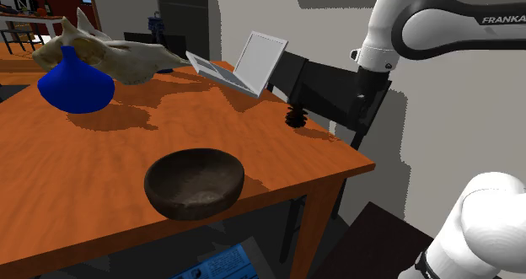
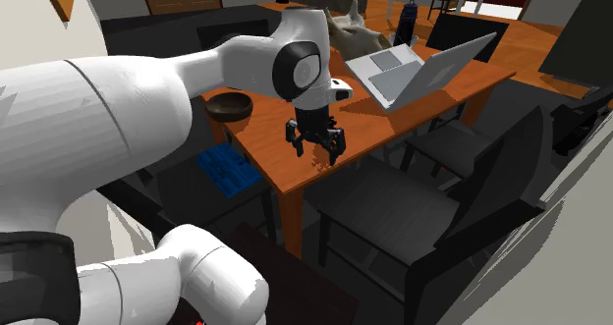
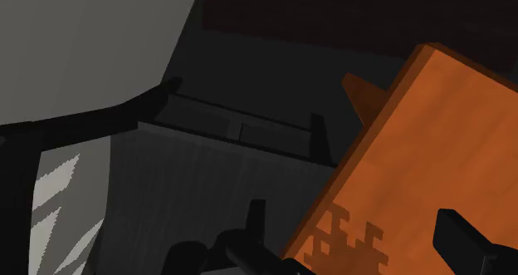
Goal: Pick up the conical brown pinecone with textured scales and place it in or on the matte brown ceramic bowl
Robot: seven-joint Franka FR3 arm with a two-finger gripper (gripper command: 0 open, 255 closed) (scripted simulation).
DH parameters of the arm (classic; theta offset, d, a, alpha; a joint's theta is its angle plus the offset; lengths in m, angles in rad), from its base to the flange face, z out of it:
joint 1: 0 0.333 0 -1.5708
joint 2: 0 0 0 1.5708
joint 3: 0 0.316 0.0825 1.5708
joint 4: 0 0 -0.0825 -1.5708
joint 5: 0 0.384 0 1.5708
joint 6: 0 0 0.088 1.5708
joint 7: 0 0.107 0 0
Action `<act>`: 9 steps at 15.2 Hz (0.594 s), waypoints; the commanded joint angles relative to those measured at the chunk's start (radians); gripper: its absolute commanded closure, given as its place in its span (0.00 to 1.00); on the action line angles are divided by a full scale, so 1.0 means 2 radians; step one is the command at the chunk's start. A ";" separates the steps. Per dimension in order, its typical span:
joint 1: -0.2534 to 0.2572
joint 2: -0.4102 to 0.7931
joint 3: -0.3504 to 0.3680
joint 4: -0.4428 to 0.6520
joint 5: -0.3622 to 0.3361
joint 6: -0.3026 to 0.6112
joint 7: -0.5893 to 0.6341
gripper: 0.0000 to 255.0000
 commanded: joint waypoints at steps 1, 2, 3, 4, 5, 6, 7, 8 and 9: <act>0.000 0.000 0.000 0.000 0.000 0.000 0.000 0.00; 0.004 0.016 0.000 0.012 0.002 0.009 -0.006 0.00; 0.009 0.032 -0.001 0.024 0.003 0.018 -0.012 0.00; 0.013 0.048 -0.001 0.037 0.005 0.026 -0.019 0.00; 0.017 0.063 -0.001 0.050 0.007 0.034 -0.025 0.00; 0.021 0.079 -0.002 0.063 0.009 0.041 -0.032 0.00; 0.025 0.094 -0.002 0.077 0.011 0.047 -0.038 0.00; 0.029 0.109 -0.002 0.091 0.014 0.053 -0.045 0.00; 0.033 0.124 -0.002 0.105 0.016 0.058 -0.051 0.00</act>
